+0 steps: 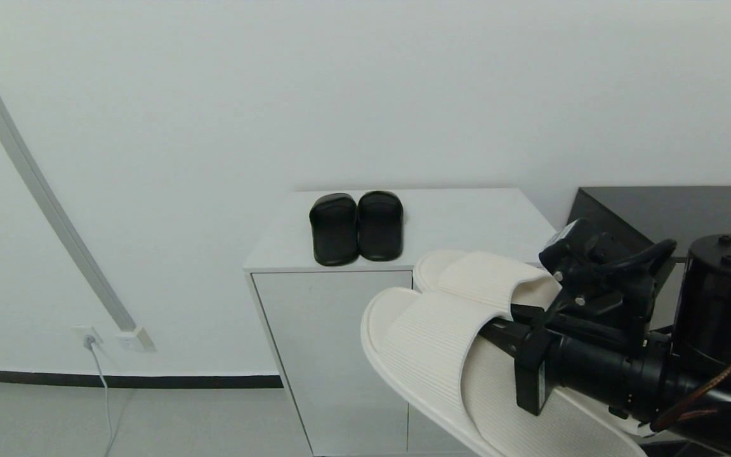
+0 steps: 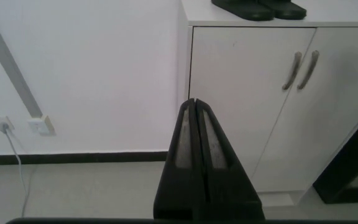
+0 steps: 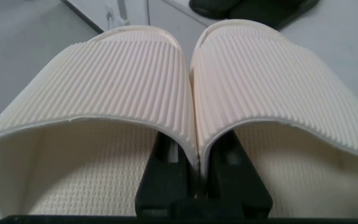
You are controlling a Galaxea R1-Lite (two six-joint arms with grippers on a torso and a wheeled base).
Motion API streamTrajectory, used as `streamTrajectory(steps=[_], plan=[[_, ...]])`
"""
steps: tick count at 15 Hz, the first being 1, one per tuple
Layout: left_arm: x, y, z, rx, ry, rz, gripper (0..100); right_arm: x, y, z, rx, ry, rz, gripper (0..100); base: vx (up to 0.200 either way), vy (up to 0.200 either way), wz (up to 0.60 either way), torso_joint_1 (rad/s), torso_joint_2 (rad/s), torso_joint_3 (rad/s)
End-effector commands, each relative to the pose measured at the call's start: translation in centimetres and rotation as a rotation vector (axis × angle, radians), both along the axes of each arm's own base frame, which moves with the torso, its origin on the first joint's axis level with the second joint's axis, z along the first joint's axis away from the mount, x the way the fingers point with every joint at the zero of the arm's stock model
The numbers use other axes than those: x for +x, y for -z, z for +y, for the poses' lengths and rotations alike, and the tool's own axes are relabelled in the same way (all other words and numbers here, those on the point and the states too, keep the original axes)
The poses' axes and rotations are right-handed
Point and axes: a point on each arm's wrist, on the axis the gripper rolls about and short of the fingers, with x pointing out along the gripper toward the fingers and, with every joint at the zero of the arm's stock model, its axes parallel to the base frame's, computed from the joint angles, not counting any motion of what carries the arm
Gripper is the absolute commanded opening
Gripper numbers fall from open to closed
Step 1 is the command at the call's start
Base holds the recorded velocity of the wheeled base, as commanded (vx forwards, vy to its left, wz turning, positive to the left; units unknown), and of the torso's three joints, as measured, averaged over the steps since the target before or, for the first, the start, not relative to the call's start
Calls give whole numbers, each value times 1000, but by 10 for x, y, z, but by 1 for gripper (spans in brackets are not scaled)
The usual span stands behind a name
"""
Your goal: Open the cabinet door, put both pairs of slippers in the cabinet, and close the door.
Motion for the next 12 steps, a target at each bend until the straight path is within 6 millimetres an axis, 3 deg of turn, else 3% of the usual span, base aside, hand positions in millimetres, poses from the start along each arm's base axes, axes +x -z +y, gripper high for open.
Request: streamTrajectory(steps=[1,9,12], plan=[[0,0,0,2,-1,1,0,-1,2,-1,-6,0,4,0,-200,0,0,2,2,2],[0,0,0,3,-3,1,0,0,4,-3,-10,6,8,0,0,0,0,-6,12,8],[0,0,0,3,-3,1,0,0,6,-3,-16,5,11,0,0,0,0,-167,409,230]])
